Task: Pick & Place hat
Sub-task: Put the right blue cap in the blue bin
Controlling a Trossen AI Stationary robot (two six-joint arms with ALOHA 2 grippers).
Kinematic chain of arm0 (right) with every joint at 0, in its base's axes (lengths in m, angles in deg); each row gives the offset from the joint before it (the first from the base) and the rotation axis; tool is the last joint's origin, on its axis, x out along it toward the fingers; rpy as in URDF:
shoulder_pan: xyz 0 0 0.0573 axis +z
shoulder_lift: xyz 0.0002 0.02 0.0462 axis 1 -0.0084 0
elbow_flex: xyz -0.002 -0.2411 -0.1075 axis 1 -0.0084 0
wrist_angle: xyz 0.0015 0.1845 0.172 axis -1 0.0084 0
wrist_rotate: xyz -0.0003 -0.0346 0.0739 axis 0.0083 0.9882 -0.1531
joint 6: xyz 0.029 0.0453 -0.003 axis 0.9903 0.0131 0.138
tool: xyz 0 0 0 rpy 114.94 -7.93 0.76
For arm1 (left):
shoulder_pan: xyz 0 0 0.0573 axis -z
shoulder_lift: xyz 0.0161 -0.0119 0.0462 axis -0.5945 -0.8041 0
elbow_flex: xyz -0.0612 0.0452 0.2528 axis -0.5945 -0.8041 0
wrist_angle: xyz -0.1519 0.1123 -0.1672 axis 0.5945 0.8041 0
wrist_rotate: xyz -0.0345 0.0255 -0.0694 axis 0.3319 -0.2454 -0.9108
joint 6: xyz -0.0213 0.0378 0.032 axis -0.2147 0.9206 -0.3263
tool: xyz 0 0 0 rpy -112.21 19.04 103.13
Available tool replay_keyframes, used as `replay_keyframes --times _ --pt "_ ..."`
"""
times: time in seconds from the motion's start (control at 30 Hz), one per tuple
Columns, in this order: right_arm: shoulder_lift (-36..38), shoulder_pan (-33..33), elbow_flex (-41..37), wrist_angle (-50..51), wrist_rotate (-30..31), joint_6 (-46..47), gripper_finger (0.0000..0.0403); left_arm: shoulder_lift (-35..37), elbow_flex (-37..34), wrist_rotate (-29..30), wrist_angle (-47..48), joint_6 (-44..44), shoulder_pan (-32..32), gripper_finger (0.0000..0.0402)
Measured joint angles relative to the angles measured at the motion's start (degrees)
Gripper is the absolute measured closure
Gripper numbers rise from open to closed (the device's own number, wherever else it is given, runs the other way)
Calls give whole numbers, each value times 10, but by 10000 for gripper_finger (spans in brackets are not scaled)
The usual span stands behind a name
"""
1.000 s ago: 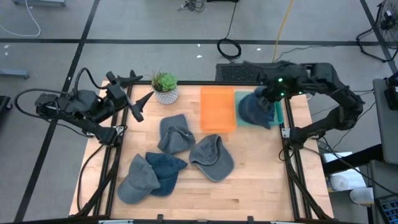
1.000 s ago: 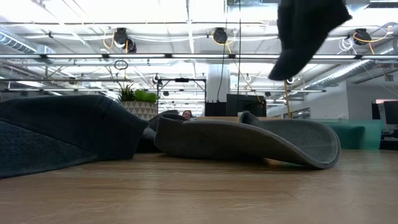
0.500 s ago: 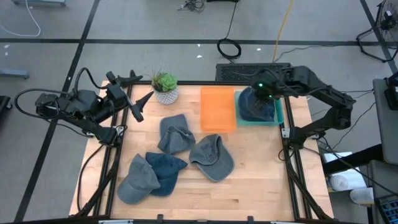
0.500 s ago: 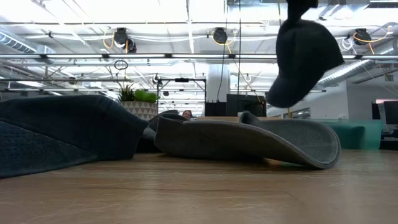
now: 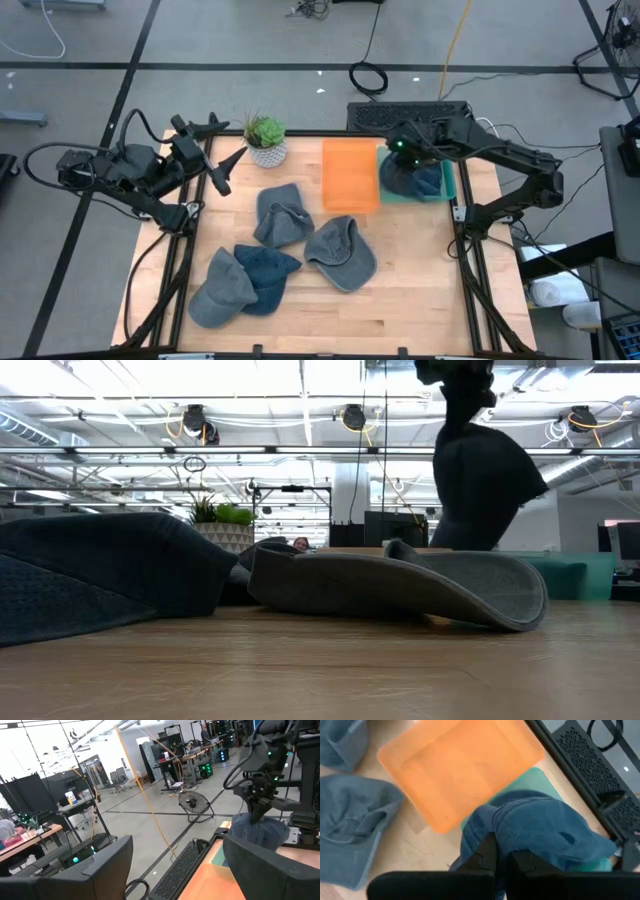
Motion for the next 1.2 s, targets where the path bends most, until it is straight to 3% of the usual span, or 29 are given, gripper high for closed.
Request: replay_keyframes --times 0.33,0.9,1.1,1.2 --pt "6 -74 -23 13 15 -73 403 0 0 0 0 7 0 82" --pt "98 -197 -315 -72 3 -136 403 0 0 1 0 15 -8 82" --pt "113 -227 -371 -131 72 -177 403 0 0 1 0 15 -27 82" --pt "113 -239 -393 -163 75 -207 403 0 0 -4 0 15 -34 82"
